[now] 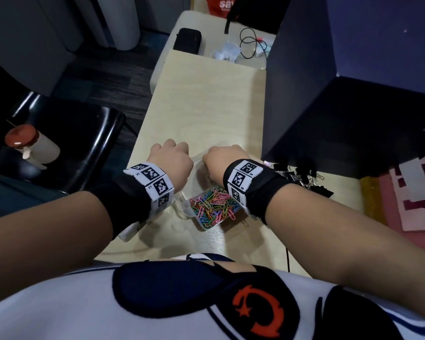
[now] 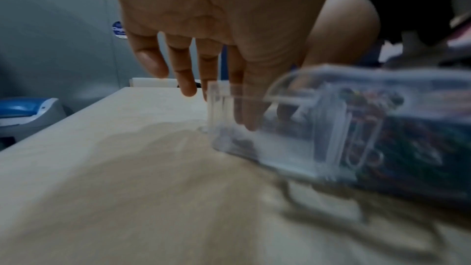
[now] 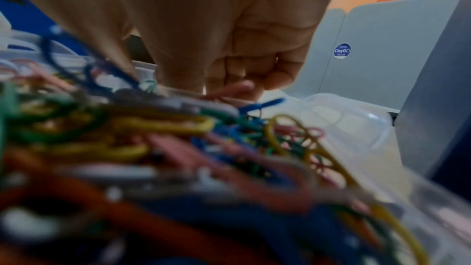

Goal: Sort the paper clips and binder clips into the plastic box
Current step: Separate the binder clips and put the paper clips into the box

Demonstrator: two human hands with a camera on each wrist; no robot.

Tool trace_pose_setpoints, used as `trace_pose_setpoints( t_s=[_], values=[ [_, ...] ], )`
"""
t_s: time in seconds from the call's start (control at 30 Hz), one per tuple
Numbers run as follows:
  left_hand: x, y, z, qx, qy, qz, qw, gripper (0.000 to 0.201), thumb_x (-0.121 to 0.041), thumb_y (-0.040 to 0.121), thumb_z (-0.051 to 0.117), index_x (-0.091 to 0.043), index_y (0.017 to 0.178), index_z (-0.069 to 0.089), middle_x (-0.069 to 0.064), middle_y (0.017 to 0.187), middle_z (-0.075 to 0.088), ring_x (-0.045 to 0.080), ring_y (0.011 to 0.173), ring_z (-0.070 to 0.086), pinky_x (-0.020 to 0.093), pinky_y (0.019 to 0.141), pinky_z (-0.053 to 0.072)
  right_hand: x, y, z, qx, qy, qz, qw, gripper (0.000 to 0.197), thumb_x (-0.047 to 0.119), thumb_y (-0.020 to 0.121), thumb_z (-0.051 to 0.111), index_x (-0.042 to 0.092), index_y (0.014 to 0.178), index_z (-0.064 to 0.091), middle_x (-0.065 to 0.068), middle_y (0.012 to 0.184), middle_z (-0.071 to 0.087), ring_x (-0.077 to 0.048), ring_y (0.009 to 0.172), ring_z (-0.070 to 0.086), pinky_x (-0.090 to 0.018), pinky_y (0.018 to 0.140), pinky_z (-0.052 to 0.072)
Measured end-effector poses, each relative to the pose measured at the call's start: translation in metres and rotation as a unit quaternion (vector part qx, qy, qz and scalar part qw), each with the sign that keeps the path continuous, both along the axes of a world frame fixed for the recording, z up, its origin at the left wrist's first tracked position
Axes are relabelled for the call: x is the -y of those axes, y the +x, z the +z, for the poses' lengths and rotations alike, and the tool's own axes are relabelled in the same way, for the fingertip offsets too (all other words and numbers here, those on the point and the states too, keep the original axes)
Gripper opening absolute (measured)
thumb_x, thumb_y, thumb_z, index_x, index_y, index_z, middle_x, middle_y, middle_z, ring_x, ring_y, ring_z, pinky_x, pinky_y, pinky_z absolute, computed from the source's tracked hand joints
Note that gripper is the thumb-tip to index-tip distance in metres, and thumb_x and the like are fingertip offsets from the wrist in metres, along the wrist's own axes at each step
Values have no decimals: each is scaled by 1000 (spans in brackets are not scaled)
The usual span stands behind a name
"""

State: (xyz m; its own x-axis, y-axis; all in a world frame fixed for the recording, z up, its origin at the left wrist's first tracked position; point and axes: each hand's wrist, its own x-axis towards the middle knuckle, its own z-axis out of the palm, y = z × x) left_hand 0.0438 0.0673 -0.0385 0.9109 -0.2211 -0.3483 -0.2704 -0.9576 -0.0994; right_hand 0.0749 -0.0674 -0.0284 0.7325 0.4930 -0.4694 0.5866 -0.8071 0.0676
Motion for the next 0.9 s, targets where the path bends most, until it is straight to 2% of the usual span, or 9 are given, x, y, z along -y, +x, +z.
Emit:
trace_pose_setpoints(
  t_s=[0.13, 0.2, 0.3, 0.4, 0.5, 0.6, 0.77, 0.83, 0.9],
  values=[
    [-12, 4, 5, -27, -128, 48, 990, 13, -21, 86, 59, -26, 98, 63, 3, 110, 54, 28, 100, 56, 36, 83, 45, -3, 2, 0, 14, -6, -1, 1000, 26, 11, 88, 50, 20, 111, 59, -3, 113, 61, -25, 108, 58, -34, 78, 30],
    [-17, 6, 6, -55, -153, 48, 985, 18, -19, 86, 58, -25, 103, 62, 4, 108, 57, 26, 101, 56, 36, 84, 47, -2, 3, 0, 7, -10, -8, 1000, 26, 9, 88, 51, 18, 110, 60, -4, 112, 63, -26, 108, 58, -34, 77, 31],
    [-18, 12, 8, -72, -107, 10, 992, 22, -17, 88, 57, -28, 106, 63, 1, 109, 58, 24, 102, 57, 34, 81, 47, -2, 3, 5, 2, -23, -21, 1000, 22, 5, 89, 47, 15, 101, 62, -7, 104, 63, -28, 99, 59, -33, 74, 34],
    [-15, 15, 11, -89, -11, -47, 995, 21, -19, 89, 56, -28, 106, 64, 1, 111, 55, 25, 99, 58, 32, 71, 47, 2, 3, 6, -8, -32, -40, 999, 16, 4, 89, 47, 18, 83, 52, -4, 83, 50, -26, 78, 47, -32, 71, 37],
    [-4, 17, 18, -101, 66, -72, 990, 19, -15, 87, 58, -20, 103, 66, 2, 107, 54, 25, 85, 58, 32, 63, 44, 4, 5, 5, -26, -19, -51, 998, 14, 6, 86, 50, 19, 81, 53, -4, 77, 45, -26, 73, 45, -29, 67, 39],
    [11, 16, 23, -99, 89, -70, 989, 12, -13, 85, 60, -13, 96, 65, 3, 93, 47, 25, 74, 51, 34, 62, 43, 1, 7, 5, -40, -27, -48, 998, 11, 8, 85, 53, 18, 81, 51, -2, 71, 42, -26, 73, 46, -30, 67, 39],
    [16, 12, 15, -85, 89, -68, 990, 18, -11, 85, 58, -9, 102, 64, 7, 98, 49, 30, 85, 60, 35, 64, 43, -1, 5, 5, -38, -45, -26, 998, 23, 8, 86, 56, 14, 66, 45, 0, 61, 38, -27, 70, 48, -29, 65, 40],
    [13, 12, 12, -85, 88, -65, 990, 17, -10, 85, 58, -7, 101, 64, 6, 90, 41, 29, 78, 55, 35, 62, 43, -1, 6, 4, -44, -53, -24, 997, 28, 8, 86, 56, 14, 62, 44, 0, 61, 40, -27, 71, 50, -30, 65, 41],
    [12, 12, 10, -87, 87, -67, 990, 16, -9, 84, 60, -7, 100, 64, 5, 85, 36, 27, 71, 48, 35, 60, 43, -2, 5, 5, -49, -63, -29, 996, 21, 9, 87, 55, 14, 68, 47, 0, 62, 40, -26, 73, 50, -30, 68, 40]
  ],
)
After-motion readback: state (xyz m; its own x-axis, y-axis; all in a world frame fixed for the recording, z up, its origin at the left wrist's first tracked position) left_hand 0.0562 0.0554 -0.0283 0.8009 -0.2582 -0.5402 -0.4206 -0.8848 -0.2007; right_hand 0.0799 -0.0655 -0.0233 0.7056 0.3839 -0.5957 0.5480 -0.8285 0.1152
